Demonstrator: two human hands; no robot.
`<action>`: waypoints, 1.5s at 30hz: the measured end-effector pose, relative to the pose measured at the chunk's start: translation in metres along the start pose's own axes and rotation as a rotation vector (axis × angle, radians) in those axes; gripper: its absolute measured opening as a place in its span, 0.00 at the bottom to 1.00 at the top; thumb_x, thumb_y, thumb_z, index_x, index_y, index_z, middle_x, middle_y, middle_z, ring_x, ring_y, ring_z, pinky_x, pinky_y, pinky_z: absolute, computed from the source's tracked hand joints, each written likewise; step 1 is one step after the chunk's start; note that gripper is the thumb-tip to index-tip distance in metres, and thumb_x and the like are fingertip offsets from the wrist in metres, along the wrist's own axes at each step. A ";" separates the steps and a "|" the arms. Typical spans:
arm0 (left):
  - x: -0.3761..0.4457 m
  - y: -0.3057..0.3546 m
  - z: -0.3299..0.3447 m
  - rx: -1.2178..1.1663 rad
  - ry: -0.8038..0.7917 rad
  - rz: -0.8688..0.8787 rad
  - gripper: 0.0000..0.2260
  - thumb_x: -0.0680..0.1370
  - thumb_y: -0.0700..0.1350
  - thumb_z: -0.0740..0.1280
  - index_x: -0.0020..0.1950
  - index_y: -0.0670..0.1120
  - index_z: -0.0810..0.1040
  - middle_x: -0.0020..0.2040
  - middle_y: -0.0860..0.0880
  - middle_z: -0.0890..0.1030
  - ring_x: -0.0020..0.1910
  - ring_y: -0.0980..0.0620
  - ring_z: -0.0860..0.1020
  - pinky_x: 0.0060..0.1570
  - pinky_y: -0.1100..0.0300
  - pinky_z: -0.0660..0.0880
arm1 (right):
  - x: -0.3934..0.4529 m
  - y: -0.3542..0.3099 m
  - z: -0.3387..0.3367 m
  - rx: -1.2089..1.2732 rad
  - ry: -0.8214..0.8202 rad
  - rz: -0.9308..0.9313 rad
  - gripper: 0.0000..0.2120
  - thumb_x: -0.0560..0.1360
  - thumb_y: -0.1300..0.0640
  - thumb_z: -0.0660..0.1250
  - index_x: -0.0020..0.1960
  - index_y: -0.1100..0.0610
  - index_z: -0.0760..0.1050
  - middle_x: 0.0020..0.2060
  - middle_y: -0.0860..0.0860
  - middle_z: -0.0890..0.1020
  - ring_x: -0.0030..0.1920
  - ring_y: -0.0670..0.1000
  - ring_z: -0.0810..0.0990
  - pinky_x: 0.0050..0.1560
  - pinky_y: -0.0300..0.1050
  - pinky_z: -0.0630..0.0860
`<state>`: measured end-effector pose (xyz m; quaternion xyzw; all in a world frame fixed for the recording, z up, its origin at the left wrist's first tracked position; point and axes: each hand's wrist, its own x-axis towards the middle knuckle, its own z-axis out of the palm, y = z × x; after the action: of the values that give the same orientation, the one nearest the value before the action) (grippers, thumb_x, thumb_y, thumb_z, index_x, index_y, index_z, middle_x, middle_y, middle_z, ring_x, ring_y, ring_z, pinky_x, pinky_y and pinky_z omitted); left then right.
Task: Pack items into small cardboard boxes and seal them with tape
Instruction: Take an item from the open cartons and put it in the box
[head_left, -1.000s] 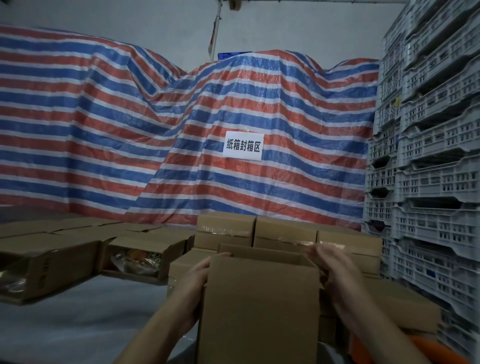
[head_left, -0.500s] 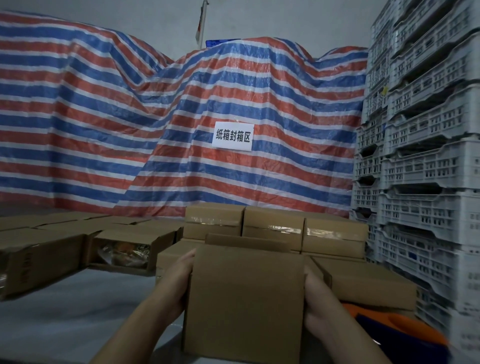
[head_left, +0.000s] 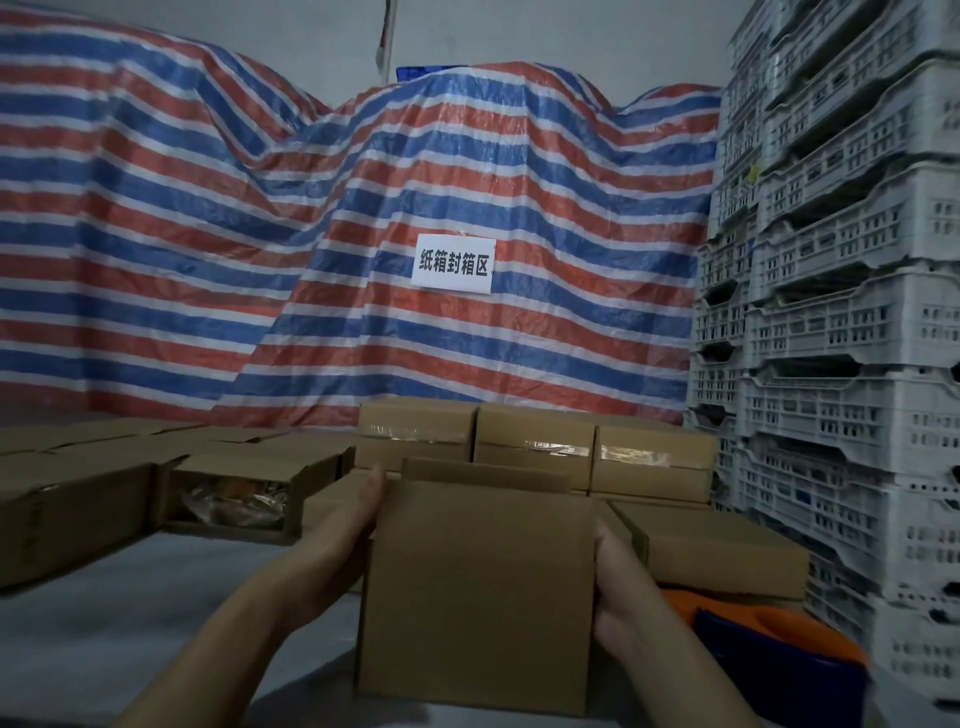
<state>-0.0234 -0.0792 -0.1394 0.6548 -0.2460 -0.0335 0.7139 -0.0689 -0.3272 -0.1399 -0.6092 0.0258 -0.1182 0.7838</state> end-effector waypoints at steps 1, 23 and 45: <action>0.000 0.000 0.002 -0.007 0.032 -0.011 0.29 0.68 0.68 0.64 0.63 0.54 0.77 0.53 0.50 0.85 0.53 0.50 0.84 0.48 0.55 0.79 | 0.000 0.000 0.000 -0.008 0.004 0.003 0.13 0.81 0.53 0.64 0.59 0.58 0.81 0.43 0.59 0.87 0.45 0.58 0.86 0.47 0.53 0.80; 0.001 -0.002 0.021 -0.128 0.255 0.091 0.25 0.77 0.37 0.68 0.67 0.62 0.72 0.57 0.51 0.79 0.55 0.49 0.80 0.47 0.56 0.76 | -0.004 0.008 -0.009 0.009 -0.089 -0.133 0.26 0.77 0.58 0.69 0.67 0.34 0.69 0.59 0.55 0.79 0.57 0.62 0.81 0.48 0.55 0.80; 0.003 0.024 0.080 1.379 -0.097 0.303 0.28 0.75 0.72 0.52 0.71 0.63 0.65 0.64 0.56 0.76 0.57 0.56 0.75 0.54 0.55 0.75 | -0.012 0.004 -0.002 -0.135 -0.049 -0.139 0.10 0.82 0.56 0.60 0.51 0.56 0.80 0.55 0.63 0.81 0.51 0.61 0.81 0.42 0.50 0.78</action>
<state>-0.0588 -0.1504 -0.1142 0.9141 -0.3311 0.2003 0.1214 -0.0807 -0.3255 -0.1456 -0.6637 -0.0280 -0.1553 0.7312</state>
